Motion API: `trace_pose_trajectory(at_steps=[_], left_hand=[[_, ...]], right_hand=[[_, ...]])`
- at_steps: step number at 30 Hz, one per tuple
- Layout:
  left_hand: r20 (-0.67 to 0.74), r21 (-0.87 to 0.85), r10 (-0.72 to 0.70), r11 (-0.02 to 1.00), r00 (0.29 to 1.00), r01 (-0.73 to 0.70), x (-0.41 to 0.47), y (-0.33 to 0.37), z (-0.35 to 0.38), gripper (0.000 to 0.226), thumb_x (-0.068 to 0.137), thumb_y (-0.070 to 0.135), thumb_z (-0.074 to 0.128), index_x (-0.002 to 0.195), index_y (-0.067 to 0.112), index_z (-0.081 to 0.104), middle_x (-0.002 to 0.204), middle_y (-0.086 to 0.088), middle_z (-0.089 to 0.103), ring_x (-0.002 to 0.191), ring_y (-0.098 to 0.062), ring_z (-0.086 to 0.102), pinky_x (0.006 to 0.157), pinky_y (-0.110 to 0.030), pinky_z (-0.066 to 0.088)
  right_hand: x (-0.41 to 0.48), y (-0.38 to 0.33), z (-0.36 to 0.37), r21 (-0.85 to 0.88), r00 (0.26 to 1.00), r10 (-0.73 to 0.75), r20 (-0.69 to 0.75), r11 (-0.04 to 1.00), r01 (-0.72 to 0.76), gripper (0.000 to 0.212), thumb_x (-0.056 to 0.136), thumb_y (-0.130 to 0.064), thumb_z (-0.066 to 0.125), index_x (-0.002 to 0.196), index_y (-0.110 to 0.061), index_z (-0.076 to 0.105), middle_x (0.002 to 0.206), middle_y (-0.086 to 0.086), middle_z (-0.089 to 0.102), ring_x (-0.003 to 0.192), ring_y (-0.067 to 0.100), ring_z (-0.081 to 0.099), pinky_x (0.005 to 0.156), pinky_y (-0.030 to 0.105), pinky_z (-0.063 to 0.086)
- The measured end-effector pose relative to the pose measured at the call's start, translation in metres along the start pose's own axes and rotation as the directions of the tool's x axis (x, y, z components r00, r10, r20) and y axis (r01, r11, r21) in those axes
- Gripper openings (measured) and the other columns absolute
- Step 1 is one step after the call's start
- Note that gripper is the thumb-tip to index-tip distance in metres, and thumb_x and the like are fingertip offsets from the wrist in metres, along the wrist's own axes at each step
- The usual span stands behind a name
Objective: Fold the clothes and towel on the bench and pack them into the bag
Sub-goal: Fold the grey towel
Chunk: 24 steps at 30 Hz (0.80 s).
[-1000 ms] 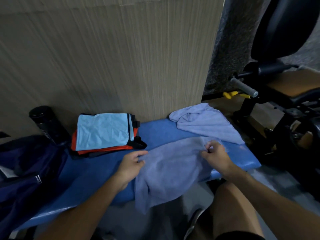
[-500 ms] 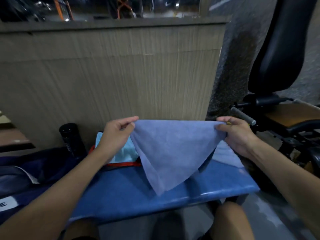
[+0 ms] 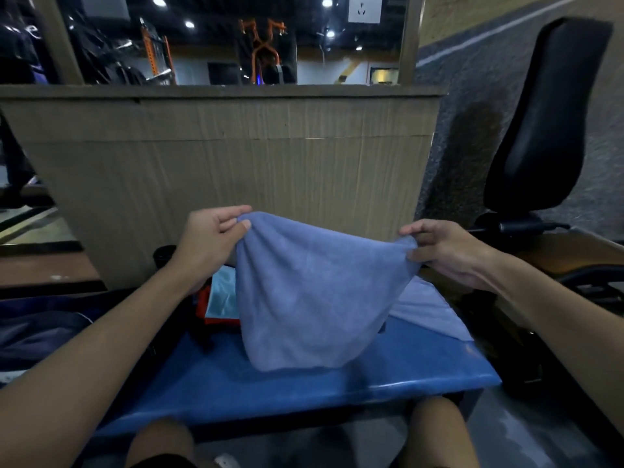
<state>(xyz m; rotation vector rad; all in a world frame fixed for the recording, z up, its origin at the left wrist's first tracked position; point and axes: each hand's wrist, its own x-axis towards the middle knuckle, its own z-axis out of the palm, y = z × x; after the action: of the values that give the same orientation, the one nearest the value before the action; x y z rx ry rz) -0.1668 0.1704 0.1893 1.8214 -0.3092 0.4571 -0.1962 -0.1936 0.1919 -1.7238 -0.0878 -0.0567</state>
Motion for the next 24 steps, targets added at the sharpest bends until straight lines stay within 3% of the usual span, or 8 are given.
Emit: trace_pose_trajectory(at_steps=[5,11,13,18,20,24], left_hand=[[0.007,0.038,0.004,0.999,1.000,-0.004,0.005,0.004,-0.024,0.026,0.094,0.005,0.065,0.119,0.011,0.069,0.081,0.021,0.074,0.081,0.006,0.068,0.072,-0.009,0.050],[-0.002,0.091,0.026,0.996,1.000,-0.026,0.007,0.010,-0.040,0.025,0.091,0.005,0.068,0.116,0.009,0.069,0.094,0.005,0.073,0.081,0.005,0.069,0.071,-0.008,0.050],[-0.011,0.098,0.033,0.995,0.999,-0.032,0.007,0.011,-0.041,0.024,0.090,0.005,0.069,0.114,0.009,0.070,0.093,0.004,0.073,0.081,0.005,0.069,0.072,-0.008,0.051],[-0.008,0.142,0.036,0.989,0.999,-0.034,0.009,0.011,-0.042,0.022,0.088,0.007,0.073,0.110,0.004,0.072,0.088,0.001,0.075,0.076,0.001,0.069,0.075,-0.015,0.055],[-0.003,0.166,0.031,0.986,1.000,-0.031,0.010,0.012,-0.042,0.021,0.087,0.008,0.075,0.107,0.005,0.073,0.087,-0.002,0.076,0.077,-0.002,0.070,0.078,-0.020,0.056],[-0.007,0.201,0.033,0.979,0.999,-0.031,0.013,0.013,-0.043,0.020,0.085,0.010,0.076,0.106,0.007,0.074,0.086,-0.001,0.076,0.073,0.001,0.069,0.070,-0.014,0.054]], right_hand=[[0.002,-0.009,0.015,-0.254,0.984,-0.116,-0.138,0.964,0.078,0.013,0.088,0.009,0.062,0.092,-0.003,0.063,0.082,0.015,0.059,0.075,0.022,0.054,0.066,0.031,0.047],[0.006,-0.016,0.013,-0.473,0.974,-0.173,-0.146,0.877,0.085,0.008,0.092,-0.010,0.065,0.085,-0.009,0.062,0.072,0.012,0.058,0.064,0.014,0.050,0.057,0.025,0.045],[0.007,-0.017,0.013,-0.393,0.975,-0.160,-0.152,0.915,0.089,0.008,0.092,-0.011,0.065,0.085,-0.011,0.062,0.075,0.012,0.060,0.069,0.015,0.054,0.061,0.027,0.048],[0.013,-0.022,0.012,0.013,0.960,-0.096,-0.261,0.995,0.103,0.010,0.091,0.002,0.061,0.094,-0.008,0.061,0.088,0.013,0.058,0.088,0.024,0.054,0.075,0.036,0.047],[0.016,-0.025,0.013,0.048,0.962,-0.085,-0.258,0.994,0.101,0.015,0.093,0.004,0.057,0.105,-0.003,0.063,0.091,0.010,0.059,0.093,0.023,0.054,0.083,0.038,0.045],[0.016,-0.030,0.014,0.083,0.980,-0.073,-0.185,0.992,0.090,0.039,0.088,0.005,0.062,0.126,0.004,0.054,0.102,0.010,0.063,0.099,0.019,0.059,0.092,0.035,0.047]])
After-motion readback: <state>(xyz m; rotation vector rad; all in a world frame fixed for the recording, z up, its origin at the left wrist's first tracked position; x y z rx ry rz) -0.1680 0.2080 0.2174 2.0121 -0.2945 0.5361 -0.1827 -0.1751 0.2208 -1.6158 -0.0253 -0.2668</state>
